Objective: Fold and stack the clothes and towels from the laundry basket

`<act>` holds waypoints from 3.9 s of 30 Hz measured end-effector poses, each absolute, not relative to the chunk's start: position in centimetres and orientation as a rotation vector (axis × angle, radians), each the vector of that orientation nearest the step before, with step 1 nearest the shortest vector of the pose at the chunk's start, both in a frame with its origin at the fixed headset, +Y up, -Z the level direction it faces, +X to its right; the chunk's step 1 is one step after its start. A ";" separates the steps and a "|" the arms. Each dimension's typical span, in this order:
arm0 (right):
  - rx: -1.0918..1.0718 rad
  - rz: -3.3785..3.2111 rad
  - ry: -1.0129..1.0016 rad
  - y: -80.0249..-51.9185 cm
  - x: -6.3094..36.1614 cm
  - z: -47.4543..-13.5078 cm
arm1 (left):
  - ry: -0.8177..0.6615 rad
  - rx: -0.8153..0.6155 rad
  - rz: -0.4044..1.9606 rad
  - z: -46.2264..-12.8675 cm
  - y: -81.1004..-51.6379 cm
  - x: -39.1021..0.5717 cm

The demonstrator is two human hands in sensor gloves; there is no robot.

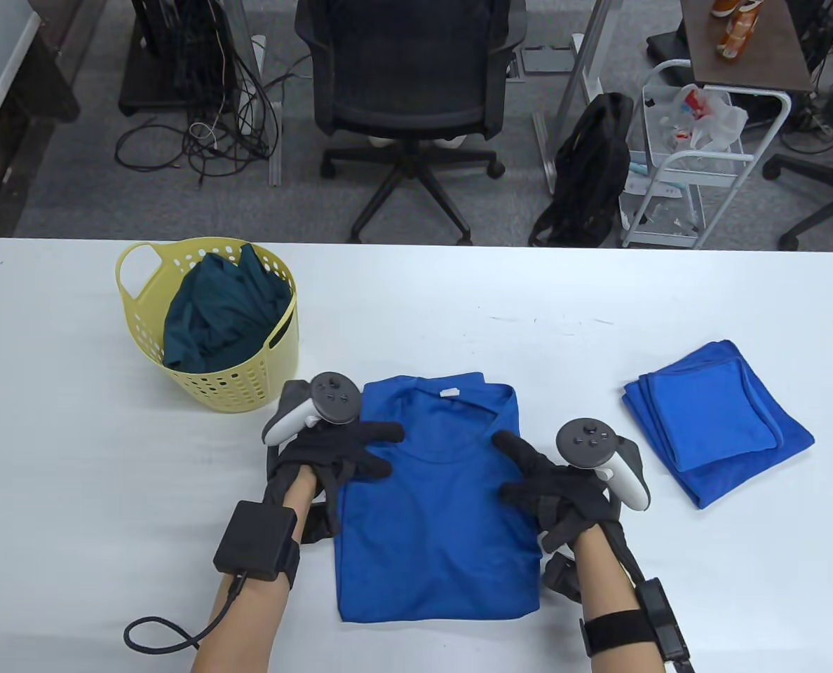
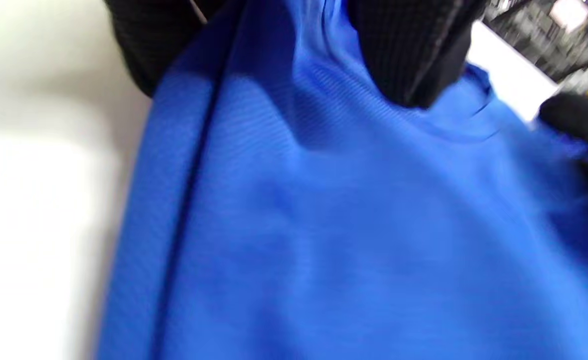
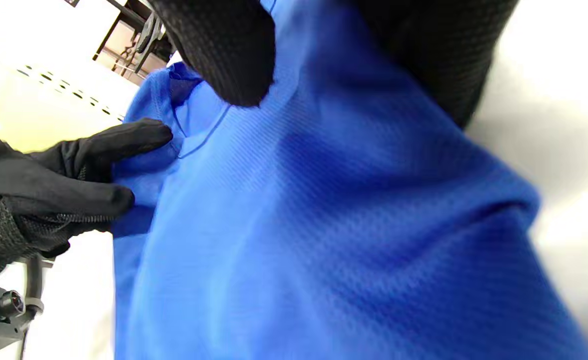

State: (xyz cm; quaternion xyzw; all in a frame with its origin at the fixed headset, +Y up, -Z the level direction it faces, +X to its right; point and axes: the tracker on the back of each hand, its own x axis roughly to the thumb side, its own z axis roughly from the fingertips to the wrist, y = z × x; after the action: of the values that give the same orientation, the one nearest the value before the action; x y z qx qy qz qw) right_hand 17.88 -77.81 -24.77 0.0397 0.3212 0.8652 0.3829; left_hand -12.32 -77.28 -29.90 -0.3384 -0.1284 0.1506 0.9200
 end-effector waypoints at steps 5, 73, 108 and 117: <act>0.161 2.407 0.631 -78.9 15.6 -24.6 | -0.321 -0.575 0.222 -29.4 -78.3 -10.8; 0.258 2.438 0.317 -77.5 14.6 -20.7 | -0.018 0.009 0.399 -31.7 -53.7 -26.7; 0.530 0.823 0.583 -77.2 10.3 -19.7 | -0.522 0.097 0.773 -16.0 -60.6 -12.6; 0.330 1.488 0.293 -76.4 12.8 -20.0 | -0.411 -0.281 0.900 -19.0 -71.0 -14.2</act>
State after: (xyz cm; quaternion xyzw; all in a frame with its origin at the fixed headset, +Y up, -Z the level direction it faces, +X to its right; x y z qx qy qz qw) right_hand 12.80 -76.41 -19.98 0.1491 0.1322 0.6714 0.7138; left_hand -14.21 -70.98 -19.01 -0.1343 -0.1964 0.4305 0.8706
